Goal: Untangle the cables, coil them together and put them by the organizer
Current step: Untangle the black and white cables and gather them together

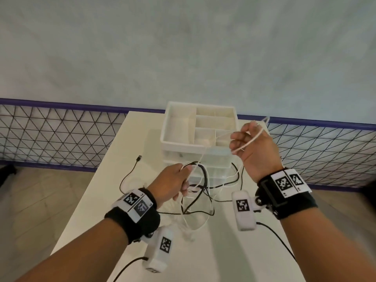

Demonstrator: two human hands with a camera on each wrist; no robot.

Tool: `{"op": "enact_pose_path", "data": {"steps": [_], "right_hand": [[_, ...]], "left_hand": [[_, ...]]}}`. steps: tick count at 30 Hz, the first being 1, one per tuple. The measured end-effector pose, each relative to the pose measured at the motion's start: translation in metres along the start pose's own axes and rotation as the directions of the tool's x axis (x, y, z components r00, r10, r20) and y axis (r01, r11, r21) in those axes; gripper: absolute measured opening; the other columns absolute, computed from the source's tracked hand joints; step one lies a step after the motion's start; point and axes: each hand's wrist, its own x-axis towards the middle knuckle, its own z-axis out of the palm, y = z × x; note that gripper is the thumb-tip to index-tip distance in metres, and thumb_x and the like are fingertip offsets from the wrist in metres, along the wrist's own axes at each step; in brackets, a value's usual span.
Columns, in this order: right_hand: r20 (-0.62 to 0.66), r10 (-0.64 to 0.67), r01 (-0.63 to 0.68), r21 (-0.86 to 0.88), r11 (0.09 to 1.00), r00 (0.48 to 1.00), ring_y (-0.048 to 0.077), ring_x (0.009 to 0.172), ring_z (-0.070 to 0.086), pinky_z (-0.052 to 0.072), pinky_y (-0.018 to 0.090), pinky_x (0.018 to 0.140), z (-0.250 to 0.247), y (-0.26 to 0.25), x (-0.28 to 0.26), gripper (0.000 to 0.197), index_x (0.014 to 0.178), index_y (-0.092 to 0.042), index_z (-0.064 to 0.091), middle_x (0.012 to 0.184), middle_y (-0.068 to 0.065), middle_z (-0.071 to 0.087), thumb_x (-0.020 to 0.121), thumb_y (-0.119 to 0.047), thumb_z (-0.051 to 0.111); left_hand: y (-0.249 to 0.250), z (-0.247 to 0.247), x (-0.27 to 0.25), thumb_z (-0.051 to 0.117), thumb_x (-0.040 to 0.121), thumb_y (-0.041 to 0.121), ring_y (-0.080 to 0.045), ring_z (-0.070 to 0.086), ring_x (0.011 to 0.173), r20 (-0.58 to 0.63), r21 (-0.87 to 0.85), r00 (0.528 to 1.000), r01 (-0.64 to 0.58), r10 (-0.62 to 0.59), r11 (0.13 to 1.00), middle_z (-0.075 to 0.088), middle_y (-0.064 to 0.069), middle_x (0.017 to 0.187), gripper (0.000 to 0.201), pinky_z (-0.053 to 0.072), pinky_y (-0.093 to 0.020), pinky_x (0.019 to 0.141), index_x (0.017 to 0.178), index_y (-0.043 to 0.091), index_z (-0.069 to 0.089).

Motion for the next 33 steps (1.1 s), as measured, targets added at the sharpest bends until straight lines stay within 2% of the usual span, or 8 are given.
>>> {"op": "enact_pose_path", "data": {"steps": [13, 17, 19, 23, 26, 27, 29, 33], "right_hand": [[-0.468, 0.094, -0.067, 0.074, 0.995, 0.879, 0.023, 0.048, 0.063, 0.042, 0.024, 0.050, -0.068, 0.011, 0.022, 0.033, 0.074, -0.018, 0.043, 0.111, 0.016, 0.074, 0.103, -0.032, 0.036], [-0.434, 0.146, -0.210, -0.103, 0.972, 0.889, 0.034, 0.075, 0.069, 0.048, 0.038, 0.068, -0.070, 0.024, 0.027, 0.019, 0.117, -0.021, 0.046, 0.103, 0.007, 0.065, 0.101, -0.014, 0.038], [-0.540, 0.237, -0.400, -0.206, 0.893, 0.808, 0.033, 0.075, 0.072, 0.048, 0.042, 0.075, -0.079, 0.034, 0.024, 0.032, 0.132, -0.020, 0.040, 0.089, 0.007, 0.057, 0.101, -0.009, 0.036], [-0.674, -0.123, -0.433, -0.593, 0.680, 0.729, 0.036, 0.101, 0.067, 0.054, 0.052, 0.093, -0.112, 0.044, 0.025, 0.056, 0.133, -0.006, 0.050, 0.120, 0.018, 0.065, 0.079, -0.019, 0.052], [-0.327, -0.288, -0.002, -0.663, 0.749, 0.900, 0.016, 0.075, 0.066, 0.054, 0.039, 0.068, -0.051, 0.041, -0.006, 0.048, 0.121, -0.022, 0.060, 0.107, 0.004, 0.067, 0.073, -0.016, 0.057], [-0.096, -0.209, 0.095, -0.660, 0.745, 0.973, 0.009, 0.065, 0.062, 0.052, 0.032, 0.061, -0.021, 0.042, -0.019, 0.050, 0.121, -0.025, 0.060, 0.108, -0.001, 0.064, 0.072, -0.016, 0.065], [0.275, 0.061, 0.168, -0.732, 0.661, 0.960, 0.003, 0.068, 0.060, 0.055, 0.026, 0.065, 0.030, 0.054, -0.039, 0.068, 0.133, -0.035, 0.049, 0.120, -0.017, 0.058, 0.074, -0.025, 0.082], [0.226, 0.049, 0.168, -0.836, 0.522, 0.973, -0.002, 0.048, 0.056, 0.047, 0.027, 0.056, 0.047, 0.092, -0.030, 0.009, 0.092, -0.028, 0.073, 0.071, -0.013, 0.071, 0.089, -0.036, 0.069]], "left_hand": [[-0.046, -0.080, -0.017, 0.045, 0.103, 0.035, -0.013, 0.048, 0.048, -0.074, 0.028, 0.983, 0.170, -0.168, 0.985, 0.047, 0.003, 0.054, 0.034, 0.038, -0.024, 0.051, 0.076, 0.015, 0.038], [-0.031, -0.078, -0.021, 0.047, 0.102, 0.032, -0.012, 0.036, 0.047, -0.047, -0.137, 0.981, 0.179, -0.187, 0.974, 0.042, 0.001, 0.060, 0.030, 0.031, -0.023, 0.043, 0.078, 0.015, 0.042], [-0.017, -0.078, -0.021, 0.046, 0.102, 0.026, -0.010, 0.033, 0.047, -0.090, -0.138, 0.985, 0.132, -0.146, 0.981, 0.041, 0.002, 0.062, 0.023, 0.025, -0.019, 0.038, 0.086, 0.012, 0.052], [0.003, -0.090, -0.020, 0.048, 0.102, 0.023, -0.011, 0.032, 0.050, -0.161, -0.056, 0.985, 0.049, -0.057, 0.997, 0.042, 0.002, 0.063, 0.026, 0.020, -0.018, 0.040, 0.099, 0.006, 0.067], [0.017, -0.087, -0.020, 0.049, 0.102, 0.024, -0.011, 0.033, 0.051, -0.114, 0.007, 0.993, 0.011, -0.010, 1.000, 0.043, 0.002, 0.065, 0.027, 0.020, -0.021, 0.043, 0.102, 0.005, 0.068], [0.023, -0.081, -0.020, 0.049, 0.102, 0.025, -0.010, 0.034, 0.050, -0.073, 0.041, 0.997, -0.009, 0.012, 0.999, 0.044, 0.002, 0.064, 0.028, 0.021, -0.020, 0.043, 0.102, 0.006, 0.068], [0.036, -0.067, -0.021, 0.050, 0.101, 0.028, -0.006, 0.037, 0.047, 0.022, 0.130, 0.997, -0.076, 0.074, 0.989, 0.046, 0.004, 0.064, 0.029, 0.025, -0.019, 0.042, 0.102, 0.007, 0.069], [0.059, -0.064, -0.028, 0.051, 0.100, 0.031, 0.000, 0.038, 0.043, 0.064, 0.174, 0.974, -0.224, 0.216, 0.959, 0.048, 0.008, 0.061, 0.031, 0.030, -0.013, 0.040, 0.103, 0.007, 0.071]]}}
